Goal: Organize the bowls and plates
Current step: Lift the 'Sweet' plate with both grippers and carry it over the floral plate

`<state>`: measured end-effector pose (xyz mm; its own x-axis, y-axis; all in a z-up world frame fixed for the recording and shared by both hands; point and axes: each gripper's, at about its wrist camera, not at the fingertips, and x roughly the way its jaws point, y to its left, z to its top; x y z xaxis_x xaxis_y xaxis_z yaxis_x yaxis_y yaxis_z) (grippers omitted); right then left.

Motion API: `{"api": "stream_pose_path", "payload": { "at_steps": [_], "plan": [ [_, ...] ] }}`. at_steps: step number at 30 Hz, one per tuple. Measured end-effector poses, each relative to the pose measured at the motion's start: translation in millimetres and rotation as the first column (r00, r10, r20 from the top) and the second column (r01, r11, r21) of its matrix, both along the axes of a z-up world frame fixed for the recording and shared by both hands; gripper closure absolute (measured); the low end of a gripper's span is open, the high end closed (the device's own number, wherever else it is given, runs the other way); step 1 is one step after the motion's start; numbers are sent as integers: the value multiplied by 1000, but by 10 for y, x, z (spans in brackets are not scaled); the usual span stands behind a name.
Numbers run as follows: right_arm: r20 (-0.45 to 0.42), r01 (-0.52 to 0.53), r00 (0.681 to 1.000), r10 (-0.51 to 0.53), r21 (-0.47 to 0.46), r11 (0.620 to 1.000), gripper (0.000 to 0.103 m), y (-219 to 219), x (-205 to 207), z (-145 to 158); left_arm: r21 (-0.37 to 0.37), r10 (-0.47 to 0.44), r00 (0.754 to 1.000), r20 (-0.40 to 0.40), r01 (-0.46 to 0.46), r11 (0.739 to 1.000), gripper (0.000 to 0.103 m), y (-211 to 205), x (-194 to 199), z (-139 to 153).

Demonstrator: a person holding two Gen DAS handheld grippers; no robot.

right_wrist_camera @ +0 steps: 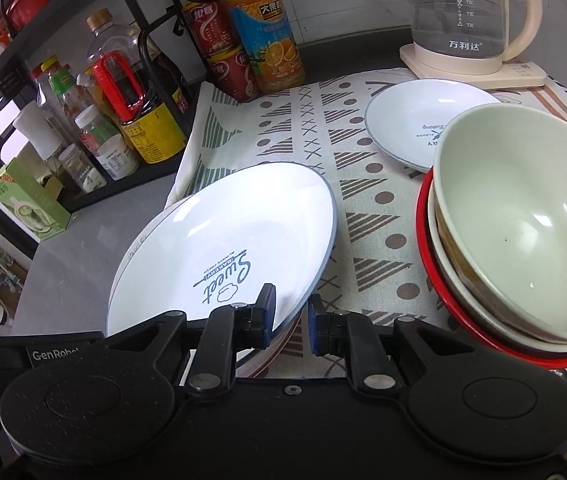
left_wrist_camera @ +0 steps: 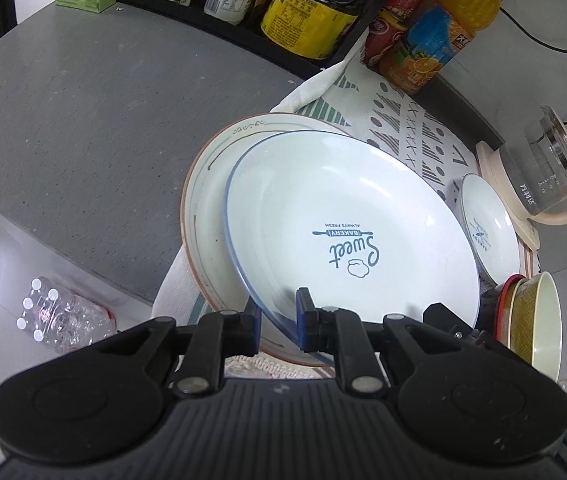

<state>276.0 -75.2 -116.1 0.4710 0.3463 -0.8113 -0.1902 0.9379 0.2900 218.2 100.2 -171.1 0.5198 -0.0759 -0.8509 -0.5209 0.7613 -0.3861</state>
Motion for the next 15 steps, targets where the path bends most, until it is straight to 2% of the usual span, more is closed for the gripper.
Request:
{"api": "stream_pose_path", "payload": {
  "at_steps": [11, 15],
  "plan": [
    [-31, 13, 999, -13, 0, 1000, 89, 27, 42, -66, -23, -26, 996, -84, 24, 999, 84, 106, 133, -22],
    [-31, 15, 999, -15, -12, 1000, 91, 52, 62, -81, 10, 4, 997, -78, -3, 1000, 84, 233, 150, 43]
  ]
}}
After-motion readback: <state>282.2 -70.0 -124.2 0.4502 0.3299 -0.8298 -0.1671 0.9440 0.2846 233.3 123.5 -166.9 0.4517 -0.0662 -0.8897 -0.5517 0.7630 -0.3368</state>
